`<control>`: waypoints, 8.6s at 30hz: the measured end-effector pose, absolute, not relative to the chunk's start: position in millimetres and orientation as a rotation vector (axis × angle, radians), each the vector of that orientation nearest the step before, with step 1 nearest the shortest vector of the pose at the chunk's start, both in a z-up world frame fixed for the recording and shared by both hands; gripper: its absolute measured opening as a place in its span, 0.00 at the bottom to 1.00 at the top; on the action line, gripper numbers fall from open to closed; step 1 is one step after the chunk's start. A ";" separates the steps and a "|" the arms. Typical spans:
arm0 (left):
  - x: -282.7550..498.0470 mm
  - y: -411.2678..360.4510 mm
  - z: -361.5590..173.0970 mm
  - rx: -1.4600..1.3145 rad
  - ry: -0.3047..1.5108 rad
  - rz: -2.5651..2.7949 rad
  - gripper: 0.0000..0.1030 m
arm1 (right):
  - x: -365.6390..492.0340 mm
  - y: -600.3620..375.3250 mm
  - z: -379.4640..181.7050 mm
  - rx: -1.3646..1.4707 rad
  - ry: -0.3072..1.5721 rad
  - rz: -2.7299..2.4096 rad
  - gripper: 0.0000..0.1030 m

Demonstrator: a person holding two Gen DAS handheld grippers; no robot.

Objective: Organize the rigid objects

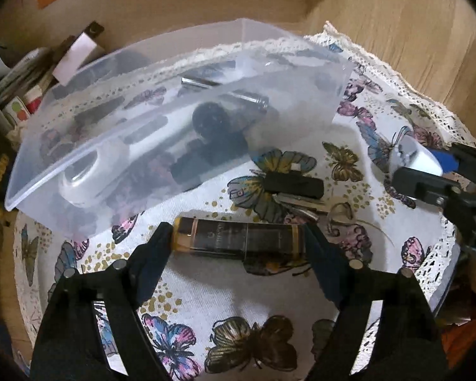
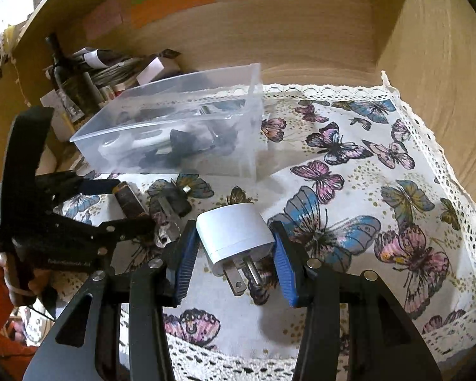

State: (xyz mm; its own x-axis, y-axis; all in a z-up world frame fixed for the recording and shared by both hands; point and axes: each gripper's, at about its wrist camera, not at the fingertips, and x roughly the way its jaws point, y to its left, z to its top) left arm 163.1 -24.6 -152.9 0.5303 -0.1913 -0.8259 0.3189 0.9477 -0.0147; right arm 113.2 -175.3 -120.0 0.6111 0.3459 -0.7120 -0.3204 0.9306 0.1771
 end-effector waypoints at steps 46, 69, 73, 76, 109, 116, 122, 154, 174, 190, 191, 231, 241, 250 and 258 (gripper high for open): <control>195.0 64.0 -78.3 -0.149 0.703 -0.076 0.79 | 220.3 -109.5 -82.3 -0.072 0.721 0.445 0.41; 159.5 12.0 -127.4 -0.029 0.908 -0.273 0.91 | 181.2 -131.5 -64.3 -0.092 0.676 0.454 0.46; 173.5 -1.2 -145.6 0.009 0.983 -0.289 0.91 | 167.3 -143.1 -71.1 -0.094 0.703 0.451 0.46; 181.4 -4.3 -154.5 0.015 1.010 -0.283 0.90 | 158.8 -149.3 -81.1 -0.099 0.739 0.447 0.46; 155.9 52.5 -78.4 -0.083 0.778 -0.180 0.57 | 135.1 -117.1 -143.3 -0.142 0.962 0.562 0.46; 129.3 48.7 -110.3 -0.052 0.865 -0.185 0.86 | 130.8 -104.3 -145.9 -0.206 0.929 0.563 0.36; 120.8 42.5 -143.4 -0.049 0.980 -0.197 0.90 | 127.7 -105.8 -146.9 -0.186 0.921 0.563 0.27; 142.3 40.7 -67.0 -0.018 0.707 -0.092 0.78 | 103.7 -153.9 -131.0 -0.058 0.847 0.474 0.10; 233.3 35.3 -93.8 -0.032 0.881 -0.072 0.81 | 114.6 -171.6 -74.3 -0.025 0.652 0.428 0.10; 161.7 -10.0 -91.6 0.010 0.828 -0.183 0.89 | 146.1 -158.5 -40.0 -0.064 0.546 0.430 0.10; 162.5 -14.4 -96.7 0.015 0.840 -0.188 0.89 | 147.1 -157.7 -39.7 -0.065 0.545 0.432 0.10; 161.0 16.5 -69.1 -0.050 0.747 -0.192 0.42 | 184.4 -129.7 -49.3 -0.113 0.591 0.475 0.10; 193.2 64.3 -67.2 -0.119 0.732 -0.077 0.42 | 216.6 -112.0 -76.1 -0.124 0.699 0.465 0.10; 212.3 61.1 -93.3 -0.158 0.809 -0.121 0.42 | 223.8 -109.6 -88.4 -0.130 0.781 0.471 0.11; 195.7 56.6 -73.3 -0.136 0.752 -0.124 0.44 | 204.6 -118.4 -62.0 -0.115 0.708 0.475 0.11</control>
State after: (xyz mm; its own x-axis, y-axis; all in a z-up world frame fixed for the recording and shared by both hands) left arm 195.7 56.6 -73.3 0.7239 -0.1608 -0.6709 0.0633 0.9838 -0.1675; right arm 204.6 -118.4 -62.0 0.6581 0.3804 -0.6498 -0.4569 0.8877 0.0569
